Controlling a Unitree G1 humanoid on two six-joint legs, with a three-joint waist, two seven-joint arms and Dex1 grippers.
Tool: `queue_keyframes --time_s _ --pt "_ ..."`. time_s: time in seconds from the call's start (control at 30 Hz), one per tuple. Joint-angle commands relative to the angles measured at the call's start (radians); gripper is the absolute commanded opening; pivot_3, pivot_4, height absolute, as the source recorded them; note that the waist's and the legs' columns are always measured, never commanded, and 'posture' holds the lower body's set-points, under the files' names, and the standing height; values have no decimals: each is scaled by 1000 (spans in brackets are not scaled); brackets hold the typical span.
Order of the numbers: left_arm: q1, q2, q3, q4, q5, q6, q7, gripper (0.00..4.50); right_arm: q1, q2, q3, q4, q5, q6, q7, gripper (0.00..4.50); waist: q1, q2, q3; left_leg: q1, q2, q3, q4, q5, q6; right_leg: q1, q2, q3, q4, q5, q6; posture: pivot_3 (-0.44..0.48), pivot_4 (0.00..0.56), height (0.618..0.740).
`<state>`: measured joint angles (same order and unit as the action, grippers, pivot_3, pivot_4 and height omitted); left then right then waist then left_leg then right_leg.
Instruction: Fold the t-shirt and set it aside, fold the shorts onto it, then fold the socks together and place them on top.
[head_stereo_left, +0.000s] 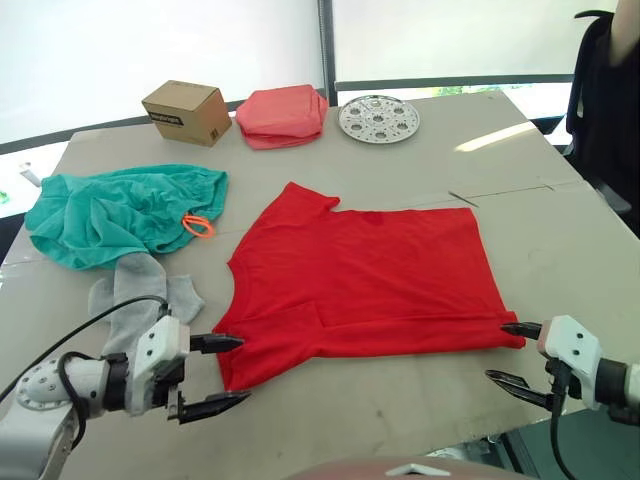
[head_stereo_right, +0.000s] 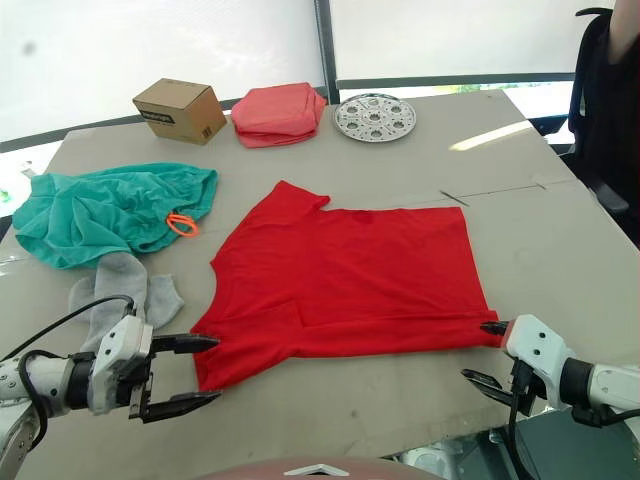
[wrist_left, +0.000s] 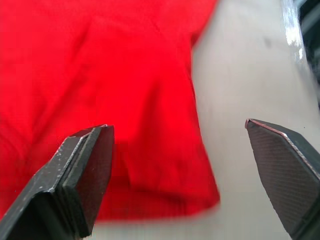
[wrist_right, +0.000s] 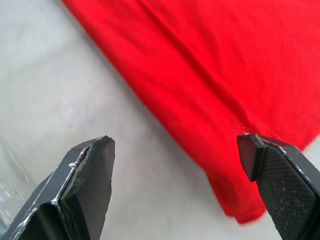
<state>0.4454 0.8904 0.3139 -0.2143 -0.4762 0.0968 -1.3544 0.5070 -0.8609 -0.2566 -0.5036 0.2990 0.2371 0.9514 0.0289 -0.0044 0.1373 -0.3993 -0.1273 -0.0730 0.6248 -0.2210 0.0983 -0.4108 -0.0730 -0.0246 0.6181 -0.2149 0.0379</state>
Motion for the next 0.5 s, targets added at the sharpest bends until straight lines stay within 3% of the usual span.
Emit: queue_keyframes --time_s 0.03,0.23,0.27,0.33,0.37,0.5 --pt "43 -19 31 7 39 -131 -26 4464 21 -20 -29 24 -40 -90 36 4129 0 0 1 0 0 0 0 0 0 0 0 0 0 0 0 0 150 740" --pt "51 -68 -13 56 145 -307 22 4464 19 -18 -22 75 -59 -150 56 4129 5 0 2 0 0 0 0 0 0 0 0 0 0 0 0 0 150 740" --pt "48 -74 -23 68 167 -339 31 4239 12 -16 -19 84 -64 -156 54 3577 8 -1 2 0 0 0 0 0 0 0 0 0 0 0 0 0 150 740" --pt "46 -82 -34 84 186 -372 44 3736 3 -16 -16 96 -70 -163 51 2911 9 -1 2 0 0 0 0 0 0 0 0 0 0 0 0 0 150 740" --pt "45 -88 -33 90 187 -382 55 3210 0 -16 -17 95 -73 -166 51 2383 10 -2 2 0 0 0 0 0 0 0 0 0 0 0 0 0 150 740" --pt "48 -88 -36 105 189 -421 76 1274 0 -23 -20 84 -75 -165 60 2368 10 -2 2 0 0 0 0 0 0 0 0 0 1 0 0 0 150 740"
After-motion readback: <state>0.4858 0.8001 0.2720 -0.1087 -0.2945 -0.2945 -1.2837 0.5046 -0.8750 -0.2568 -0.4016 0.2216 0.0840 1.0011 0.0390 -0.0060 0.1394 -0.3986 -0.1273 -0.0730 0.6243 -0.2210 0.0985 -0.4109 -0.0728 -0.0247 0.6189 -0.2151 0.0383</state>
